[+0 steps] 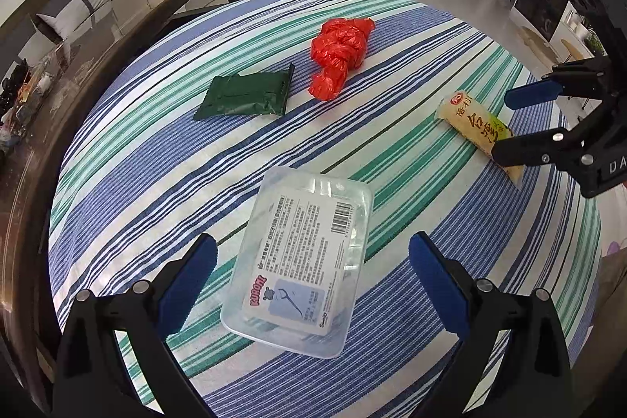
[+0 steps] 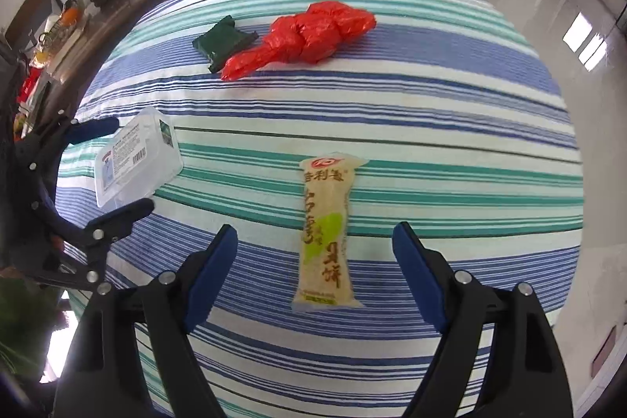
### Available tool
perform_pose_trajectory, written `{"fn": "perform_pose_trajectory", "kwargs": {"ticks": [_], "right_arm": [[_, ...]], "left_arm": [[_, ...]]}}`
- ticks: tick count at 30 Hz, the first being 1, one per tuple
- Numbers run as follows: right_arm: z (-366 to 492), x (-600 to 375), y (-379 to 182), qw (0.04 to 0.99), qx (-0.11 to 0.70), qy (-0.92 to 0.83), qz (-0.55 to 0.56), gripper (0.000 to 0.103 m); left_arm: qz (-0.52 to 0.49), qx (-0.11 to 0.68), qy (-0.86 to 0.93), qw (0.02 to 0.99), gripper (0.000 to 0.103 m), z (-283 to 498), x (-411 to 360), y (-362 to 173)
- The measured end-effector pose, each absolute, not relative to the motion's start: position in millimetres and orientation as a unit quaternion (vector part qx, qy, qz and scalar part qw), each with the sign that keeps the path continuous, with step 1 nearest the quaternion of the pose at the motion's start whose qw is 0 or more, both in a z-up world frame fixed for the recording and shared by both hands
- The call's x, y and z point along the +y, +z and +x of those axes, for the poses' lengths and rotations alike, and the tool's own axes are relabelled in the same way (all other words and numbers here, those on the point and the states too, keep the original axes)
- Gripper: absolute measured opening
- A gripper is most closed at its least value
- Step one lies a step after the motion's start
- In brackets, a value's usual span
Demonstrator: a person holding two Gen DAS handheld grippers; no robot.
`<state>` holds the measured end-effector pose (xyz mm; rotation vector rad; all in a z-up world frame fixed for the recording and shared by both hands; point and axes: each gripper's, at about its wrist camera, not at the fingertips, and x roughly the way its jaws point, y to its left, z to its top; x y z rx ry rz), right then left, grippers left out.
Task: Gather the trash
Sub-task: 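Close left gripper on the clear plastic box while right gripper grasps the yellow snack bar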
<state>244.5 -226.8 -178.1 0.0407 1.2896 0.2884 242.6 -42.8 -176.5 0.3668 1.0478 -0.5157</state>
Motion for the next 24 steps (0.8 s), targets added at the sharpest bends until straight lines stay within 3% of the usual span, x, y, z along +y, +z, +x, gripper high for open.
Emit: {"fn": "perform_pose_trajectory", "kwargs": {"ticks": [6, 7, 12, 13, 15, 16, 17, 24], "right_arm": [[249, -228, -179, 0.787, 0.605, 0.117, 0.017, 0.074], [250, -228, -179, 0.787, 0.606, 0.117, 0.016, 0.067], [248, -218, -177, 0.791, 0.601, 0.115, 0.001, 0.059], [249, -217, -180, 0.788, 0.605, 0.112, -0.001, 0.054], [250, -216, -185, 0.784, 0.611, 0.113, -0.002, 0.034], [249, -216, -185, 0.786, 0.609, 0.106, -0.01, 0.018], [247, -218, -183, 0.79, 0.605, 0.1, -0.015, 0.016], [219, -239, -159, 0.815, 0.569, 0.108, 0.015, 0.015]], "left_arm": [[0.188, 0.498, -0.237, 0.813, 0.088, 247, -48, -181], [0.19, 0.499, -0.237, 0.812, 0.082, 246, -48, -182], [0.186, 0.499, -0.231, 0.814, 0.067, 246, -43, -179], [0.183, 0.501, -0.231, 0.814, 0.067, 246, -42, -178], [0.184, 0.5, -0.23, 0.814, 0.067, 245, -43, -178], [0.185, 0.499, -0.229, 0.815, 0.066, 244, -43, -178], [0.188, 0.495, -0.228, 0.817, 0.066, 242, -44, -178], [0.153, 0.479, -0.235, 0.832, 0.064, 231, -41, -162]]}}
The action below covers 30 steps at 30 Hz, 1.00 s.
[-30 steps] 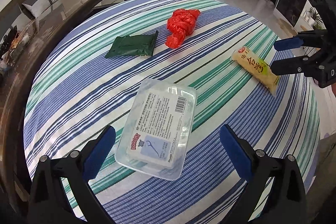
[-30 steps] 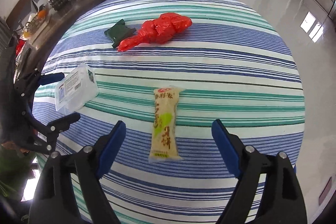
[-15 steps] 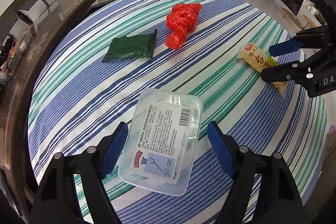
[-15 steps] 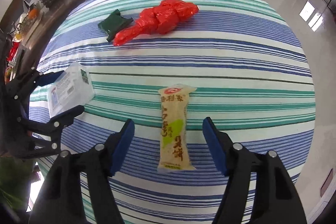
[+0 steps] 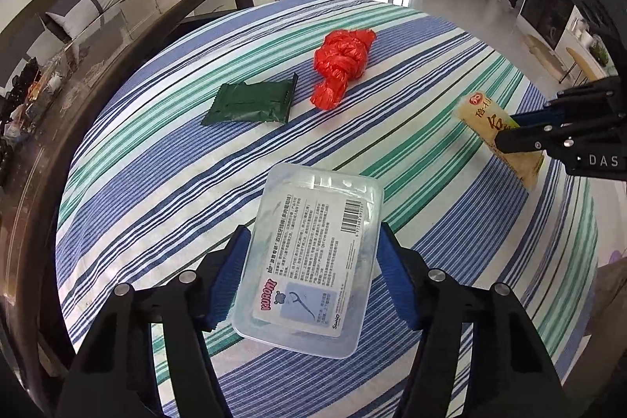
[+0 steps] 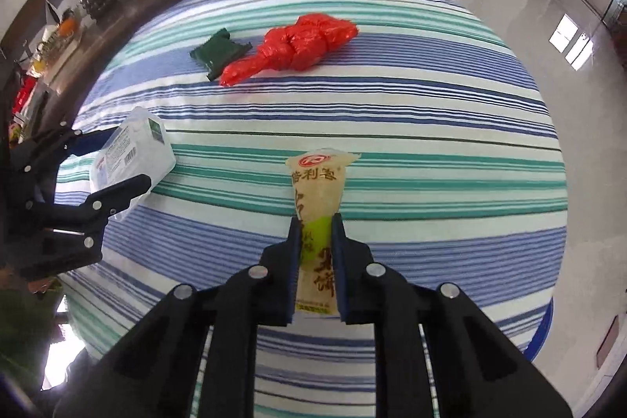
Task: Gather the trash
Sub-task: 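Close left gripper on the clear plastic box while right gripper grasps the yellow snack bar, then carry the plastic box and yellow bar over the blue basket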
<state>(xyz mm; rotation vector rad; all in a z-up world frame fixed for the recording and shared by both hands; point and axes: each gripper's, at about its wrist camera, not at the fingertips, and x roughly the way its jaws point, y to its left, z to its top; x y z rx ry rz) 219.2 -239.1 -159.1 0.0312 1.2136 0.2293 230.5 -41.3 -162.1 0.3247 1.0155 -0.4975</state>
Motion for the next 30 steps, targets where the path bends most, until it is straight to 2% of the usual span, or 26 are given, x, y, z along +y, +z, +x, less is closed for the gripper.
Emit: {"fn": "perform_pose_trajectory", "kwargs": {"ticks": [4, 8, 21, 25, 30], "right_arm": [[196, -267, -146, 0.829, 0.548, 0.105, 0.04, 0.015], [155, -312, -134, 0.844, 0.523, 0.098, 0.068, 0.015], [40, -519, -153, 0.852, 0.484, -0.068, 0.185, 0.015], [29, -561, -175, 0.845, 0.482, -0.095, 0.209, 0.015], [20, -604, -217, 0.83, 0.49, -0.124, 0.237, 0.015]], "left_arm": [[0.119, 0.474, -0.261, 0.832, 0.064, 218, -60, -146], [0.128, 0.458, -0.303, 0.826, 0.064, 193, -102, -132], [0.145, 0.436, -0.46, 0.76, 0.064, 95, -308, -114], [0.158, 0.444, -0.472, 0.745, 0.065, 74, -374, -132], [0.164, 0.472, -0.464, 0.732, 0.065, 69, -440, -186]]}}
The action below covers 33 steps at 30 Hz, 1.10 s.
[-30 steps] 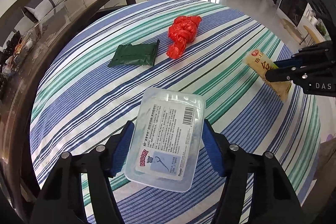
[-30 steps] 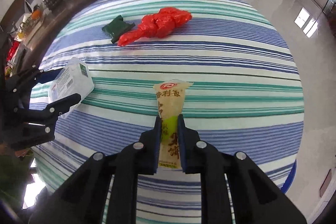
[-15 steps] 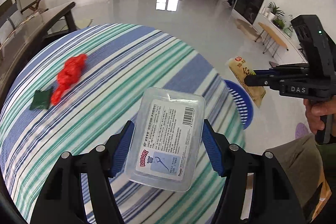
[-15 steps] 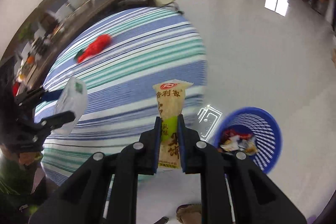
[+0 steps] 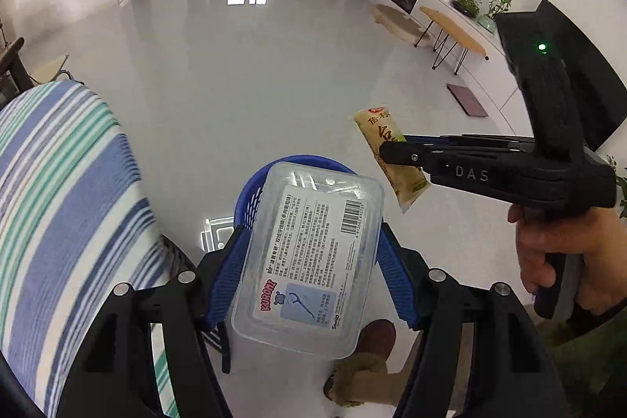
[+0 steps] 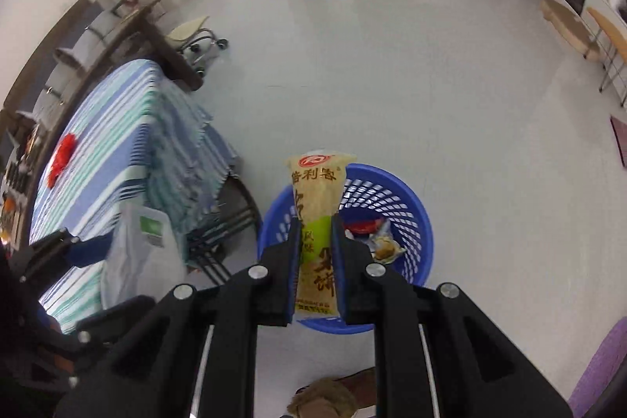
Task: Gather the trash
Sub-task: 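Carry the plastic box and yellow bar over the blue basket, then open both grippers to drop the box and bar into the basket, then move both grippers back over the table toward the red bag and green packet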
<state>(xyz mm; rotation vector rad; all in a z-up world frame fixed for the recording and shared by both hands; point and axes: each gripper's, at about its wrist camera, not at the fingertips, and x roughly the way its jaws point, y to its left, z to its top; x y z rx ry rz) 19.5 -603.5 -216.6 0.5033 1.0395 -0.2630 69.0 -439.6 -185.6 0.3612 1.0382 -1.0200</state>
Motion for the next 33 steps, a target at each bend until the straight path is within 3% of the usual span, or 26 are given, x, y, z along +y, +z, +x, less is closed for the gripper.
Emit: {"fn": "perform_pose_trajectory", "kwargs": {"ticks": [7, 9, 11, 14, 21, 23, 27, 33], "right_arm": [[9, -654, -278, 0.807, 0.493, -0.138, 0.296, 0.015], [10, -660, -295, 0.804, 0.491, -0.132, 0.308, 0.02], [10, -667, -305, 0.798, 0.493, -0.129, 0.322, 0.048], [8, -677, -299, 0.804, 0.482, -0.135, 0.32, 0.048], [-7, -674, -274, 0.818, 0.458, -0.2, 0.286, 0.068], [-7, -661, -262, 0.826, 0.451, -0.224, 0.254, 0.08], [-5, -598, -230, 0.858, 0.419, -0.235, 0.183, 0.082], [4, -457, -191, 0.905, 0.378, -0.163, 0.106, 0.085]], "left_arm": [[0.169, 0.504, -0.441, 0.723, 0.065, 77, -491, -271], [0.169, 0.507, -0.439, 0.722, 0.066, 83, -503, -292], [0.156, 0.515, -0.446, 0.715, 0.078, 91, -513, -309], [0.148, 0.522, -0.429, 0.722, 0.083, 102, -521, -318], [0.121, 0.479, -0.477, 0.727, 0.088, 73, -497, -246], [0.111, 0.453, -0.492, 0.735, 0.093, 62, -469, -212], [0.107, 0.428, -0.493, 0.75, 0.094, 51, -398, -167], [0.118, 0.419, -0.407, 0.803, 0.096, 79, -267, -160]]}}
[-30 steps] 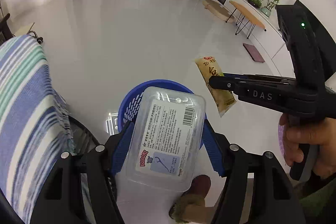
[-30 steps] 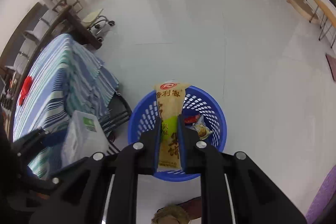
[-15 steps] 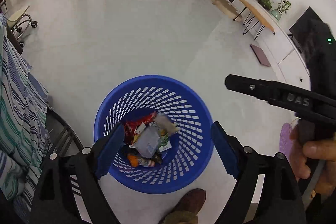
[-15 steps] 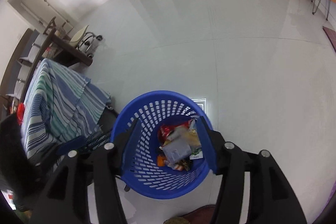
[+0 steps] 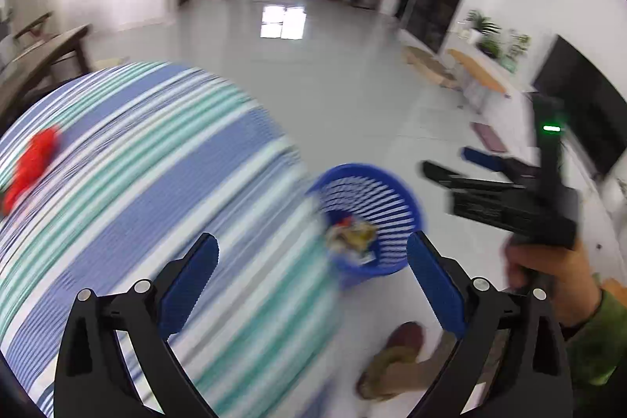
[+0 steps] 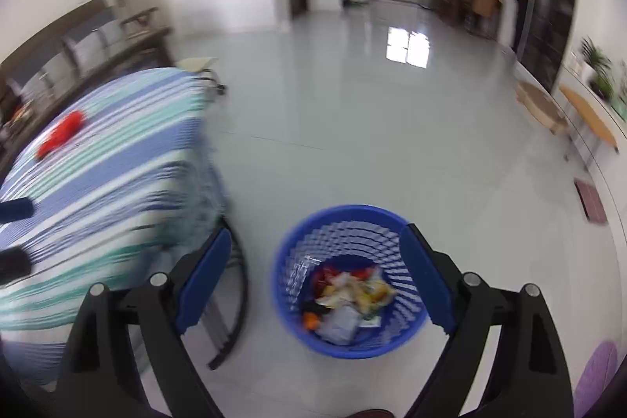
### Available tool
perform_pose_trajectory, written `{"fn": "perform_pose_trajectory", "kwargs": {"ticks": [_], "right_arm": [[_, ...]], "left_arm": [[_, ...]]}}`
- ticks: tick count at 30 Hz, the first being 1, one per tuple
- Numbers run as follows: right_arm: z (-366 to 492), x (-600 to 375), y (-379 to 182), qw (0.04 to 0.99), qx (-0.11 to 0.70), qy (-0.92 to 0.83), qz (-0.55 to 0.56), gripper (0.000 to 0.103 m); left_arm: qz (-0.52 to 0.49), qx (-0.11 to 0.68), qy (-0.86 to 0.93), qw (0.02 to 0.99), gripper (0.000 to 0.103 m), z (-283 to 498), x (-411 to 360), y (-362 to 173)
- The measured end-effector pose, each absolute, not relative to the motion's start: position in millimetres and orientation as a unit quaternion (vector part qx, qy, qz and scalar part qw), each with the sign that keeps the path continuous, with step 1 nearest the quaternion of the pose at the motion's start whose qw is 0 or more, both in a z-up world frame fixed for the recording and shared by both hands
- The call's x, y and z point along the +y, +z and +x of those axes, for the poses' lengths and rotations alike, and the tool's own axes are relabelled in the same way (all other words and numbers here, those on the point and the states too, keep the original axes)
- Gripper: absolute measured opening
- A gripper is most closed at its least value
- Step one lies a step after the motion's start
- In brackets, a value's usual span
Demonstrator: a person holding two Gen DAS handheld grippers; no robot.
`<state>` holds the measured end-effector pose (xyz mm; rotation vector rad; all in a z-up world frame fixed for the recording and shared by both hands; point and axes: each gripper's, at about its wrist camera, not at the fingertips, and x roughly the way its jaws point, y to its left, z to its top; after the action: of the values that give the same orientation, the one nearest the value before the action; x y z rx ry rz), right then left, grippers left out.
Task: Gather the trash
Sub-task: 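Move both grippers back over the table toward the red bag and green packet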
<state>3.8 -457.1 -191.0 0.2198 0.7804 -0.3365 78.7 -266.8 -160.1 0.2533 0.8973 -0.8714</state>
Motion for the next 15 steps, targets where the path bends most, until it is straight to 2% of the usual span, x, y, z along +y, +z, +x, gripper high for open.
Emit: {"fn": "perform_pose_trajectory", "kwargs": {"ticks": [8, 15], "right_arm": [[85, -307, -179, 0.891, 0.442, 0.031, 0.101, 0.086], [155, -253, -187, 0.845, 0.516, 0.082, 0.111, 0.086]], "left_arm": [[0.094, 0.464, -0.228, 0.851, 0.096, 164, -91, -189], [0.088, 0.472, -0.12, 0.869, 0.096, 228, 7, -195]]}}
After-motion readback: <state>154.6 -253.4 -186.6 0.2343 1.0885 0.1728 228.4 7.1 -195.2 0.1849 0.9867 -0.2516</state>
